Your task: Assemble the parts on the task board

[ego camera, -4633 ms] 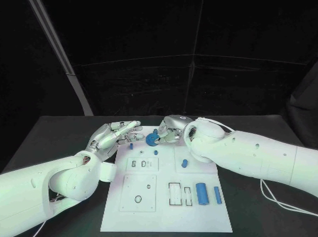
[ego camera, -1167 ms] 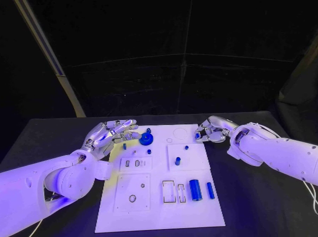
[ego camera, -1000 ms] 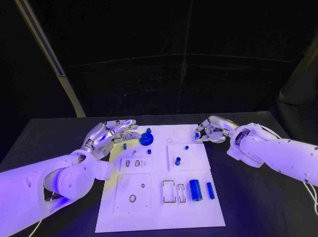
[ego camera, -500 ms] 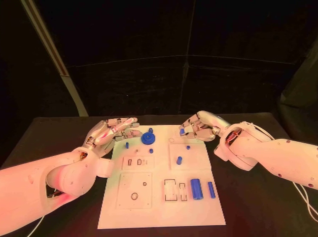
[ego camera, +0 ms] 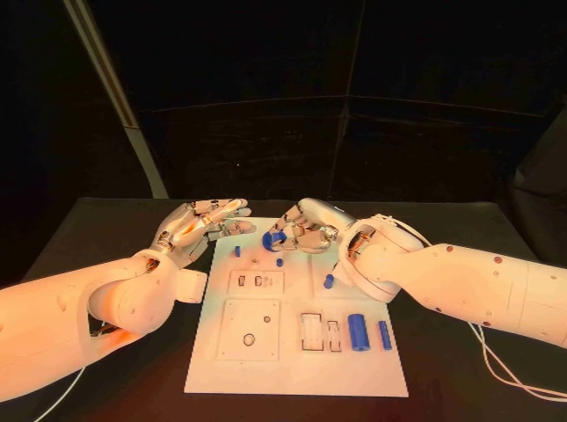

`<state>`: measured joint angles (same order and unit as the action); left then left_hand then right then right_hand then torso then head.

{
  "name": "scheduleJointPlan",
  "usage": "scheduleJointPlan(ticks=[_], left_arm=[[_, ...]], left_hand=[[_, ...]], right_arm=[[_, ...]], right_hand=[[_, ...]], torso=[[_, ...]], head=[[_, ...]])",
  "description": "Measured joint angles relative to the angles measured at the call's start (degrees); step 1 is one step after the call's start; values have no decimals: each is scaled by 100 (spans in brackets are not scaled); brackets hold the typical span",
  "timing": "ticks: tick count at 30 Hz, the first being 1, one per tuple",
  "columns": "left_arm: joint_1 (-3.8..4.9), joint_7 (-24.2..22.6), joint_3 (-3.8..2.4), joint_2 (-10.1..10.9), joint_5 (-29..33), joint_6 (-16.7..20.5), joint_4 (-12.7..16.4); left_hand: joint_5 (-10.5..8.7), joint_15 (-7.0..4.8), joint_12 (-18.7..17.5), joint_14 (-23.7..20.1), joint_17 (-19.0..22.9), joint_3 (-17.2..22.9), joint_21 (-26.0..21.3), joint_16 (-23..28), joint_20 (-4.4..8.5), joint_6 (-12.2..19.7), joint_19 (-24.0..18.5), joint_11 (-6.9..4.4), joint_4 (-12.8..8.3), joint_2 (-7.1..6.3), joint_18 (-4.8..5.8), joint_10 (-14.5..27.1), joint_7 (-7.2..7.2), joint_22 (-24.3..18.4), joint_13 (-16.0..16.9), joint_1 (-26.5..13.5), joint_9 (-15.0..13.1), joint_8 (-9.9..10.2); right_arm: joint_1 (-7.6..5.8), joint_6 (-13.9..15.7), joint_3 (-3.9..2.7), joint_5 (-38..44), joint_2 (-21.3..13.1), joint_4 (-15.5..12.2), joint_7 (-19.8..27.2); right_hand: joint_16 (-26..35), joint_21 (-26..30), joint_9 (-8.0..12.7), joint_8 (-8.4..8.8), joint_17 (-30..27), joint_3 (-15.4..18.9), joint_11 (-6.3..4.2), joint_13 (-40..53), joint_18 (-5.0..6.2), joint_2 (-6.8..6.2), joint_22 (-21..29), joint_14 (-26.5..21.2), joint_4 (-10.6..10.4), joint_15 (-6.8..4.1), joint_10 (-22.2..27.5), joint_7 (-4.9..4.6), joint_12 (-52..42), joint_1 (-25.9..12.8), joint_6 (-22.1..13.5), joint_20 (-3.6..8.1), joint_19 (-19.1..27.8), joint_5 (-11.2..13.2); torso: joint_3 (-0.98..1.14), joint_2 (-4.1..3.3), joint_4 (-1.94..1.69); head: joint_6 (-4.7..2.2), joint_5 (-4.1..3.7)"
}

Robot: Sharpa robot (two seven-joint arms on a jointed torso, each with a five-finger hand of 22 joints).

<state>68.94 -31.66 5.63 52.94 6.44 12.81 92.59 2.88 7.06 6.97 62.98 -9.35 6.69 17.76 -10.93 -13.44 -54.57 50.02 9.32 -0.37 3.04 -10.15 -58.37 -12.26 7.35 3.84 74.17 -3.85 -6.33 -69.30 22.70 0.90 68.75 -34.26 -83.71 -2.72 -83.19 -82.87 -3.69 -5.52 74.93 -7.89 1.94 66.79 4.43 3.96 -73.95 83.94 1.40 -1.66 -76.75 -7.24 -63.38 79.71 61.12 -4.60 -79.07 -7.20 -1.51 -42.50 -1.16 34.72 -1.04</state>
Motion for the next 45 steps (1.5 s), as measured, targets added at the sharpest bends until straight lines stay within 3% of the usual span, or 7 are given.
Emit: scheduleJointPlan(ticks=[10, 18, 45], left_arm=[[49, -33, 0, 26, 0, 92, -38], [55, -55, 0, 18, 0, 135, -51], [56, -69, 1, -15, 0, 148, -104]], left_hand=[[0, 0, -10, 0, 1, -12, 0, 1, 0, 0, 0, 0, -20, -6, 0, 0, 0, -6, -4, 6, 5, 11], [0, 0, -10, 0, 1, -12, 0, 1, 0, 0, 0, 0, -20, -6, 0, 0, 0, -6, -3, 6, 5, 10], [0, 0, -10, 0, 3, -11, 0, 1, 0, 0, 0, 0, -20, -6, 0, 0, 0, -5, -2, 6, 4, 10]], right_arm=[[228, -216, 7, 509, 405, 198, -332], [361, -423, 17, 899, 569, 278, -558], [396, -866, 34, 1349, 491, 237, -868]], right_hand=[[0, 0, -1, 0, -1, -41, 1, -10, 0, -42, 0, 0, 15, 0, 0, 6, 0, -34, -11, 0, 0, -33], [0, 0, -3, 6, -1, -42, 0, -19, 0, -57, 1, 0, 16, 0, 0, 12, 26, -49, -12, 0, 0, -33], [0, 0, -30, 9, -2, -59, 1, -24, 0, -89, 2, 0, 35, 1, 0, 2, 26, -80, 6, 0, 1, -27]], torso=[[-16, 15, -50], [-11, 15, -52], [-5, 18, -36]], head=[[65, 92], [99, 133], [160, 146]])
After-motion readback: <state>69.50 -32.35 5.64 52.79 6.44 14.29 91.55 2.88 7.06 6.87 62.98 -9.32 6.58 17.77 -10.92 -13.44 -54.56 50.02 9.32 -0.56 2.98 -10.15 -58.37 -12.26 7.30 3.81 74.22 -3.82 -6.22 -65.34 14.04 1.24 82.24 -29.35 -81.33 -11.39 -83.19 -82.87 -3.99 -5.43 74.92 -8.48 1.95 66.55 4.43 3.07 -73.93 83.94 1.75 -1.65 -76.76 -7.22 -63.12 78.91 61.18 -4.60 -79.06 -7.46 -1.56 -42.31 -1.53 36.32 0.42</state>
